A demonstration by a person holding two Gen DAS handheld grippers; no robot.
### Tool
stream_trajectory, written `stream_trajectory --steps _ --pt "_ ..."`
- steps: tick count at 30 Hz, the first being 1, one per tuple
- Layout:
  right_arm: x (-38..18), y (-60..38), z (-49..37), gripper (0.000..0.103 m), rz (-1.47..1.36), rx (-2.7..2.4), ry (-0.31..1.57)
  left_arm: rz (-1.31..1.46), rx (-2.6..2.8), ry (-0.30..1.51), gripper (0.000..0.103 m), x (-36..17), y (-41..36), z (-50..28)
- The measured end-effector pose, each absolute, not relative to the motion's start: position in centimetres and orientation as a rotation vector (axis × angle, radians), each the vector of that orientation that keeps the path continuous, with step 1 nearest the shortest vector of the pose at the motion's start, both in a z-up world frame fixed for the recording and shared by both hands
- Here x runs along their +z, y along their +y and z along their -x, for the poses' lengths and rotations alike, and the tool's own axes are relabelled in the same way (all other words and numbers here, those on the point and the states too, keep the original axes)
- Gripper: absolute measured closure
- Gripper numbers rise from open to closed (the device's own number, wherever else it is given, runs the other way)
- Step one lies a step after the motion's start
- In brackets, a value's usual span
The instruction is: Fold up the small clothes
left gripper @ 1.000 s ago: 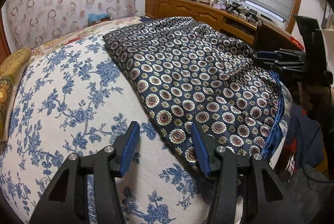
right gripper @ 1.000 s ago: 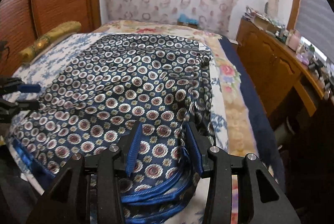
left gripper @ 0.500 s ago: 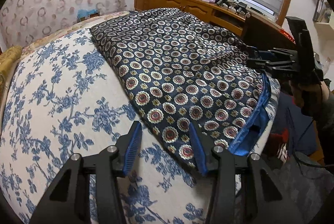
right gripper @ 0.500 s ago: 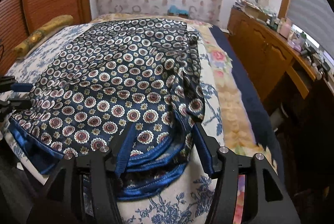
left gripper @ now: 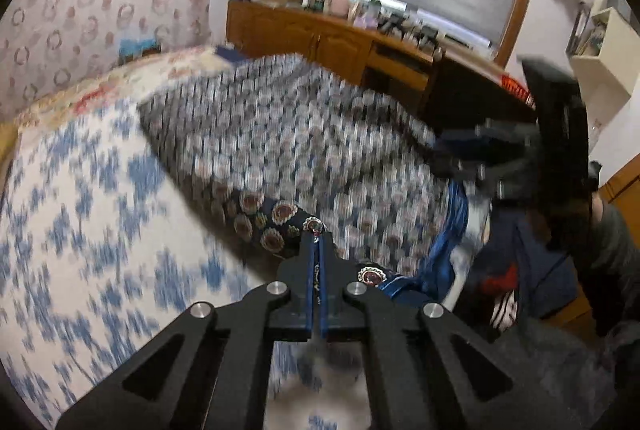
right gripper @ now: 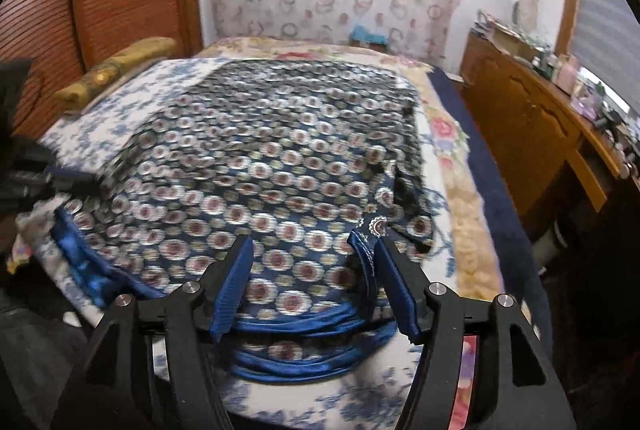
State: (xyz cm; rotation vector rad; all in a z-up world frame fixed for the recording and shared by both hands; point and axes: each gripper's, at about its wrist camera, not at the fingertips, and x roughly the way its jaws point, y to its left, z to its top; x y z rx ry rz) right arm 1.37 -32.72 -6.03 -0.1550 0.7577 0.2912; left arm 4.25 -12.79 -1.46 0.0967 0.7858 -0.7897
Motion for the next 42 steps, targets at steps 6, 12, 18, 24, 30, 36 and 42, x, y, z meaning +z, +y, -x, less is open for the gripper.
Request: stream_trajectory --steps 6,12,18,24,30,36,42 --pt "-5.0 -32.0 -0.7 0.038 0.144 0.341 0.762 -0.066 -0.774 0.764 0.103 -0.1 -14.5 -8.7" --pt "-4.0 -31.9 0.2 0.038 0.147 0.368 0.733 -0.066 -0.739 0.801 0.103 -1.6 -15.4 -11.8" --pt "-5.9 -31.7 -0.1 0.037 0.138 0.429 0.793 -0.081 -0.704 0.829 0.103 -3.1 -15.4 -12.7" --pt "-7.3 -31.3 -0.2 0.037 0.160 0.455 0.832 -0.085 -0.696 0.838 0.103 -3.6 -15.4 -13.1" --pt "-7.6 -31.5 -0.3 0.037 0.164 0.463 0.846 -0.099 -0.689 0.848 0.103 -4.0 -15.6 -13.4" --pt "-7.5 -30.6 0.1 0.035 0.181 0.505 0.843 -0.098 -0.686 0.866 0.103 -4.6 -15.6 -13.7" --pt "-8.4 -30.2 -0.4 0.034 0.219 0.493 0.871 -0.095 -0.687 0.867 0.103 -4.7 -15.5 -13.8"
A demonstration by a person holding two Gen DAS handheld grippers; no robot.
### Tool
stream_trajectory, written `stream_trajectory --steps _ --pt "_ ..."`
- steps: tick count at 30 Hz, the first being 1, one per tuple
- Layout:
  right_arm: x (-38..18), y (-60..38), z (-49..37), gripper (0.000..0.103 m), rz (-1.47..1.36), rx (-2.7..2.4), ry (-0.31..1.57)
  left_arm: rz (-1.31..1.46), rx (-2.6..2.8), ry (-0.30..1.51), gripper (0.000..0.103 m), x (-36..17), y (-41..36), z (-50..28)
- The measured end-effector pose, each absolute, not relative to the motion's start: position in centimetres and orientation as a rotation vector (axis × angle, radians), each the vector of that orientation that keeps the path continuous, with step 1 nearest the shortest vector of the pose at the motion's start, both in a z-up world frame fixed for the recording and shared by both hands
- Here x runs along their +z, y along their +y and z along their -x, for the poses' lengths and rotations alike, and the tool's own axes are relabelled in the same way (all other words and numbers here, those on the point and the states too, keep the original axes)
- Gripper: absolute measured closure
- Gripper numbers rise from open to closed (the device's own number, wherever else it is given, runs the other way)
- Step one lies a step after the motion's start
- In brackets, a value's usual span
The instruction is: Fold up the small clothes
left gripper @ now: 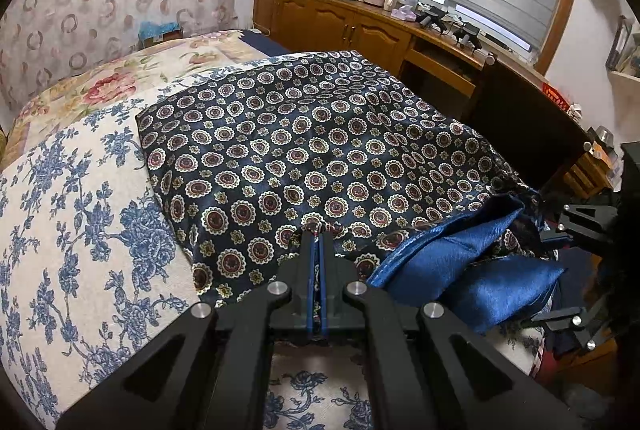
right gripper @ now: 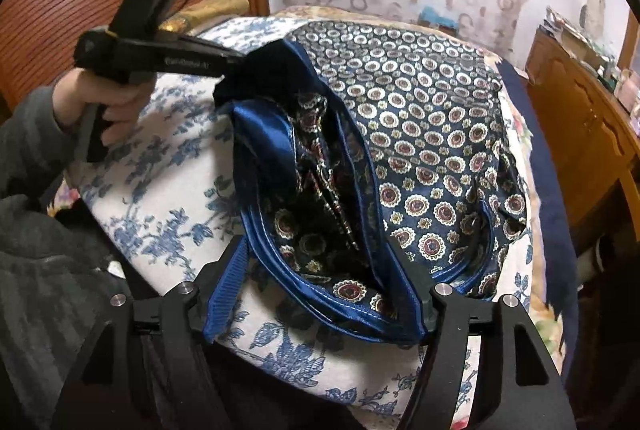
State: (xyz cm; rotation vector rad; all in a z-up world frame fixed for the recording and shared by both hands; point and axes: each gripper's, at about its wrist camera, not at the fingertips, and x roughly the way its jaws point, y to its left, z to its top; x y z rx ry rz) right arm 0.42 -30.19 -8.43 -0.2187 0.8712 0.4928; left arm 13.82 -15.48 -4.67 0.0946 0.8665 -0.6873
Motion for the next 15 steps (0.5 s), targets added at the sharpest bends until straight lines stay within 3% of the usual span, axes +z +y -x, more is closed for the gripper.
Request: stream_trajectory --steps 8,11,13,15 --pt "-8.5 -31.7 -1.8 0.035 0.189 0.426 0.863 -0.075 -0.684 0.856 0.103 -4.2 -14.7 -13.7" --pt "-8.4 -31.8 -2.3 0.051 0.186 0.417 0.860 -0.073 -0.682 0.847 0.103 -3.7 -14.4 -13.5" --pt "-8.3 -31.8 -2.6 0.076 0.195 0.424 0.853 -0.071 -0.678 0.837 0.103 -3.4 -14.2 -13.3" --pt "-7.9 -31.8 -2.6 0.090 0.201 0.430 0.834 -0.073 -0.673 0.828 0.103 -3.1 -14.1 -13.2"
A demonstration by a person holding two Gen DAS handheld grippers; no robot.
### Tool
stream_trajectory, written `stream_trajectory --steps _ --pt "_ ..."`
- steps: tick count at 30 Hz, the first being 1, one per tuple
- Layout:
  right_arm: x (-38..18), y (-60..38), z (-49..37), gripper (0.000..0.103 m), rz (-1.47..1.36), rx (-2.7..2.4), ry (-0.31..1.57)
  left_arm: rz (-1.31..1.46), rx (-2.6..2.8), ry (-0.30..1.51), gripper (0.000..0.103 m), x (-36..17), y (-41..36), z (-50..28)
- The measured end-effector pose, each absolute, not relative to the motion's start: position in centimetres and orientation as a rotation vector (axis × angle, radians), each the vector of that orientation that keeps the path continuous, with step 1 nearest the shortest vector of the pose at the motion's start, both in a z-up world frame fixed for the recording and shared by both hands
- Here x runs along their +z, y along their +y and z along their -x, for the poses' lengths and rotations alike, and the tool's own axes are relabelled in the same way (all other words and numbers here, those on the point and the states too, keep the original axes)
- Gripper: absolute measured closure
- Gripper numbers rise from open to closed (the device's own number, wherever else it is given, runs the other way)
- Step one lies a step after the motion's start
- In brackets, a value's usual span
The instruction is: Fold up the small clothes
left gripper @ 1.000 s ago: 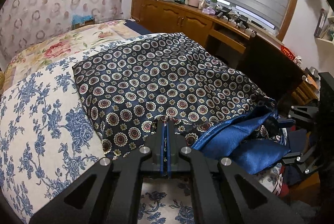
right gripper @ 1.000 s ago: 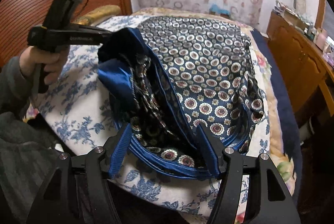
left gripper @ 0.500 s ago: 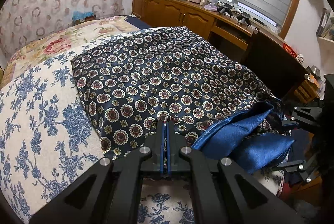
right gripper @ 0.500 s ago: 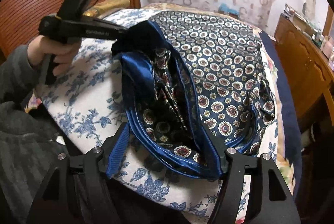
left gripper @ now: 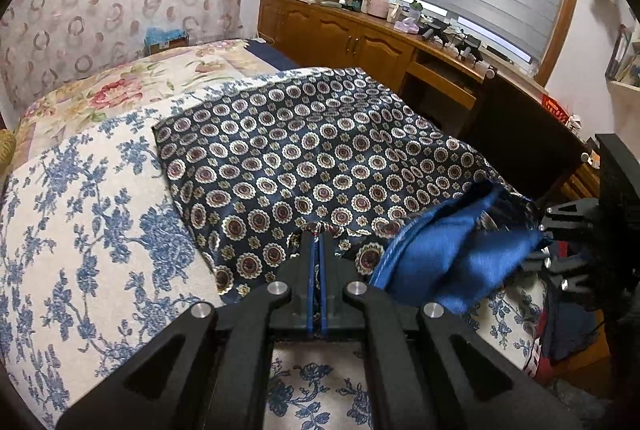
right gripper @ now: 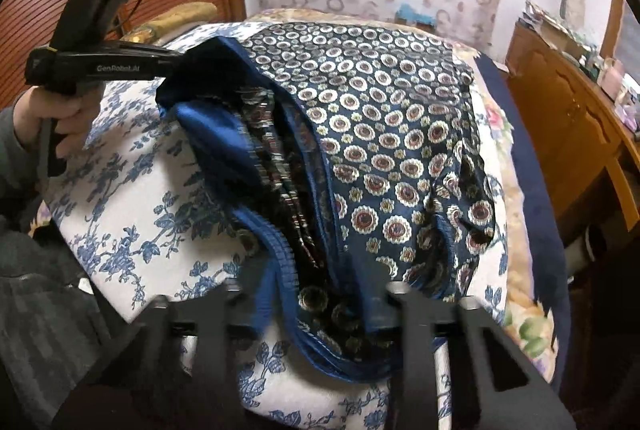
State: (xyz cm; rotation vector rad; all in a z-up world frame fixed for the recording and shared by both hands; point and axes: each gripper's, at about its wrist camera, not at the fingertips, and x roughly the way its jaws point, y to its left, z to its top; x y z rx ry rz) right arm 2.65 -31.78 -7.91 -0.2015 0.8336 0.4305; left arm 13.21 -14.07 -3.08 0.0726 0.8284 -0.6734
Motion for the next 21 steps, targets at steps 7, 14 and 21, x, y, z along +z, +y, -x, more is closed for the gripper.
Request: stream_trajectory --steps 7,14,21 --pt "-4.0 -32.1 -5.1 0.099 0.188 0.419 0.698 -0.073 -0.635 0.776 0.103 -0.9 -12.9 -13.6" --pt "-1.5 -31.6 -9.3 0.099 0.203 0.425 0.619 -0.046 -0.604 0.753 0.102 0.1 -11.5 -15.0" --pt "-1.1 -31.7 -12.8 0.100 0.217 0.449 0.604 -0.027 -0.583 0.772 0.088 0.5 -10.6 -16.8"
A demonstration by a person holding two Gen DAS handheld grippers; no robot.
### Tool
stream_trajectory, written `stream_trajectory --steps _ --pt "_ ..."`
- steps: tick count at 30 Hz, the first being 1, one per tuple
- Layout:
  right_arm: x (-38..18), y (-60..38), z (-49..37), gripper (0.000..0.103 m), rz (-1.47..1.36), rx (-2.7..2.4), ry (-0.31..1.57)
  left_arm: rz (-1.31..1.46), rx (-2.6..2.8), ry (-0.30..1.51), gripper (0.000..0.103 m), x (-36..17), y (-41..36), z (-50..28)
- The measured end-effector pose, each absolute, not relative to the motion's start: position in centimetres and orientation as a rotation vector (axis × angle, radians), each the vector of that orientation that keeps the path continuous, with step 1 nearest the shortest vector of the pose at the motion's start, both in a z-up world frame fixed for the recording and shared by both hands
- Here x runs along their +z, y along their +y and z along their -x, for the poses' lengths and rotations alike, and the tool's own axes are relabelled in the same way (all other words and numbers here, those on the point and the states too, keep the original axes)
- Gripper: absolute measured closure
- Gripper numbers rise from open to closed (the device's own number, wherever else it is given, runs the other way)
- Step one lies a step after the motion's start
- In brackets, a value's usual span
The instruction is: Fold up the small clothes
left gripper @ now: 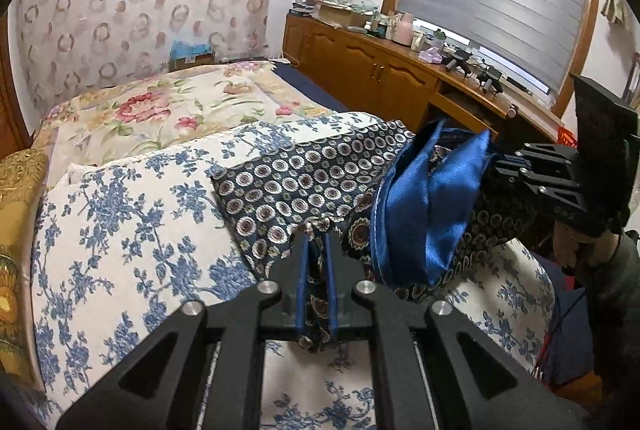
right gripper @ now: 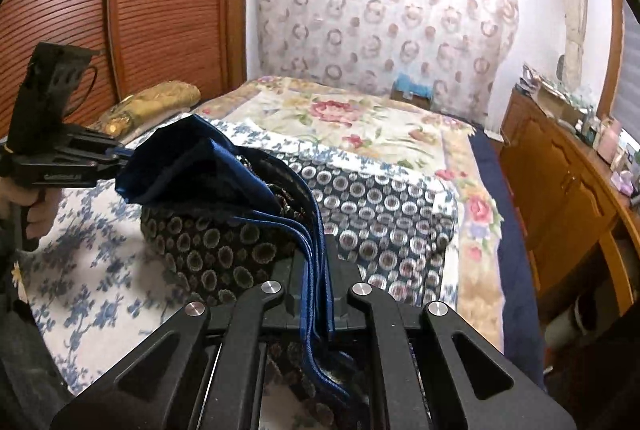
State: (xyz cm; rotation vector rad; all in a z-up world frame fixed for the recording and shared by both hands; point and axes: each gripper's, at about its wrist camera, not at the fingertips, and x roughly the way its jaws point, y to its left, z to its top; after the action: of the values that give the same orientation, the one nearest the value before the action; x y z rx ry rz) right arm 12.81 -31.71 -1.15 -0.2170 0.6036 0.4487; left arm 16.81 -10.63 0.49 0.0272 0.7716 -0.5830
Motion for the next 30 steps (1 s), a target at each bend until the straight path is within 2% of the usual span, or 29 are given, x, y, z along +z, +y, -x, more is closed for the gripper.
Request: stream_trajectory --steps 1,2,7,28,29,30 --pt "-1.2 -31.7 -13.2 0.100 0.218 0.451 0.606 -0.034 -0.568 0.763 0.074 0.6 -10.5 -17.0" --pt "-1.3 -31.7 -13.7 0.100 0.221 0.454 0.609 -0.038 -0.557 0.751 0.069 0.9 -10.3 -17.2" --pt "-1.6 -31.1 -16.5 0.100 0.244 0.464 0.628 -0.041 -0.531 0.749 0.059 1.1 -9.3 -18.9" --pt "-3.3 -28.2 -26.8 0.099 0.305 0.467 0.760 0.016 -0.493 0.811 0.057 -0.5 -6.5 -24.7" --pt "-3.4 -28.4 -27.0 0.097 0.295 0.462 0.768 0.012 -0.495 0.815 0.057 -0.6 -6.6 -24.8" --pt "-3.4 -28.5 -27.2 0.088 0.285 0.453 0.771 0.007 -0.499 0.824 0.057 -1.0 -6.9 -25.2"
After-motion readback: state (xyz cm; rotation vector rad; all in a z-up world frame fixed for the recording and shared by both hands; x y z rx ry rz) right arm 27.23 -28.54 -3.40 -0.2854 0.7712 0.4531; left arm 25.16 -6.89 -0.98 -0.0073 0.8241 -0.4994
